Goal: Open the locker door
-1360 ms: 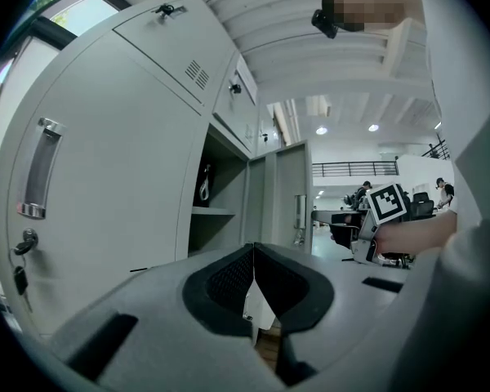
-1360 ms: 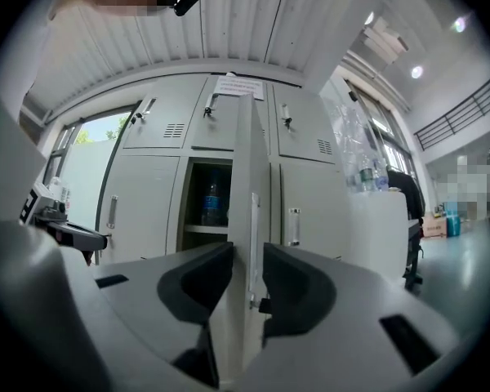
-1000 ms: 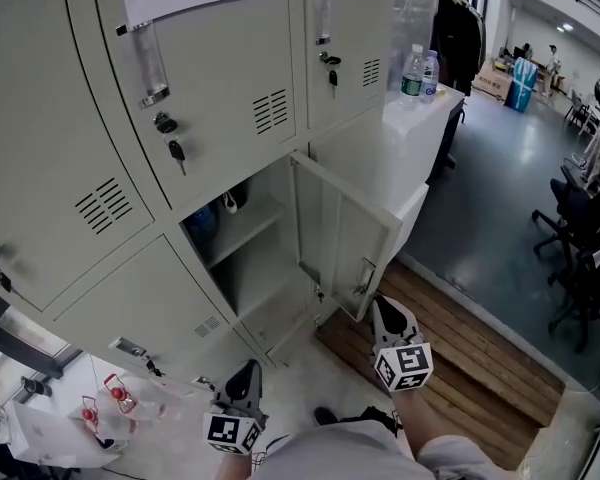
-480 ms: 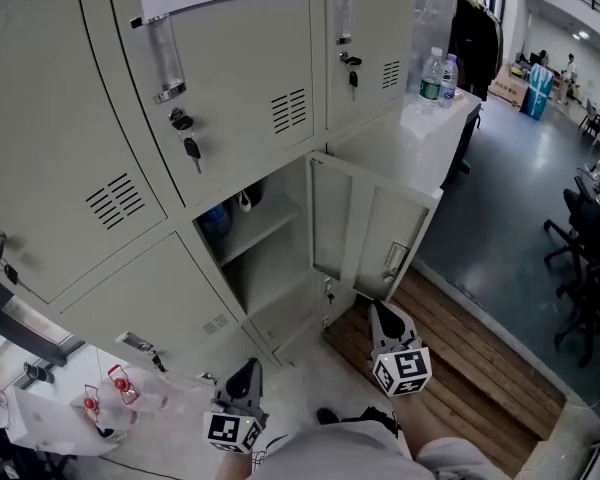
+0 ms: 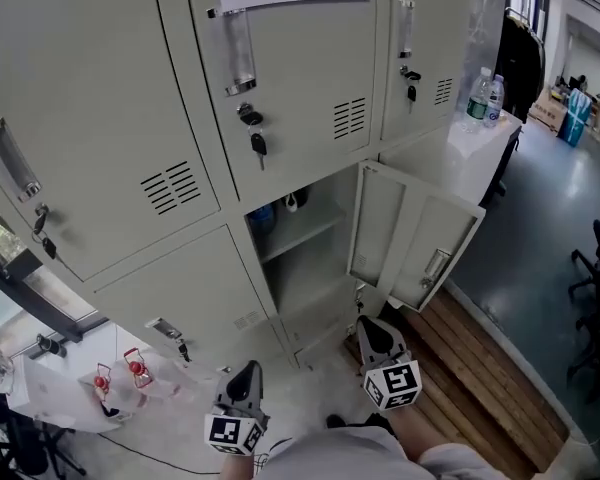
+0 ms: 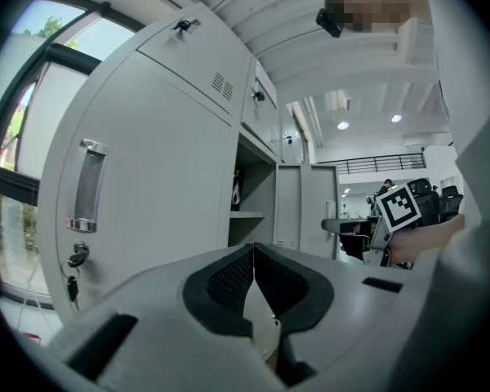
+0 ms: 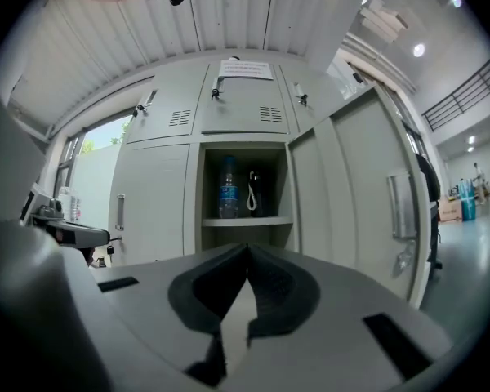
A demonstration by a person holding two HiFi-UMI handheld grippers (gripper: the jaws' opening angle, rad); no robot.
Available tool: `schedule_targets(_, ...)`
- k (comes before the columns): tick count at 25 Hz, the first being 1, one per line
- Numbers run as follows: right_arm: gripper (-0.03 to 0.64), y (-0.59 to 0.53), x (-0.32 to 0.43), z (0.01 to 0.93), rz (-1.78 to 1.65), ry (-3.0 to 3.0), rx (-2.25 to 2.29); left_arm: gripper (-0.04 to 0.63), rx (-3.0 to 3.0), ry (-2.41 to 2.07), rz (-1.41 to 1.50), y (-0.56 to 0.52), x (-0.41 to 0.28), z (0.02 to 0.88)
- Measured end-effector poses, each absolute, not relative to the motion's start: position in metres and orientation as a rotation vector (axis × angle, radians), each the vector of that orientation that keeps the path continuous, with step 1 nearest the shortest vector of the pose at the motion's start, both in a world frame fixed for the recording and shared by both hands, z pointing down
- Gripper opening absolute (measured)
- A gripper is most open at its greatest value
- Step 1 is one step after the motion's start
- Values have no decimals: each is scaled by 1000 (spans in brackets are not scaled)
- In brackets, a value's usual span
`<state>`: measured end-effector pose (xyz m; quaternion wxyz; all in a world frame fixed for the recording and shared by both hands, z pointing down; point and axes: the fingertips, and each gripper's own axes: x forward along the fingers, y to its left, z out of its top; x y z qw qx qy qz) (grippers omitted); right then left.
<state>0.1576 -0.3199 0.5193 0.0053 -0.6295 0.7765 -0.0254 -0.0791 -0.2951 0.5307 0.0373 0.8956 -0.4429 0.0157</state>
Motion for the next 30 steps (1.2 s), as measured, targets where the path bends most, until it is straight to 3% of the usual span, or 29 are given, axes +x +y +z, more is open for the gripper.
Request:
schedule_targets(16, 14, -325, 63, 521, -89, 2611, -1680, 11, 2665, -1590, 12, -297, -146, 517)
schedule_targets(30, 14, -324, 51, 521, -120, 2619, -1645, 11, 2660, -1583, -2, -302, -151, 519)
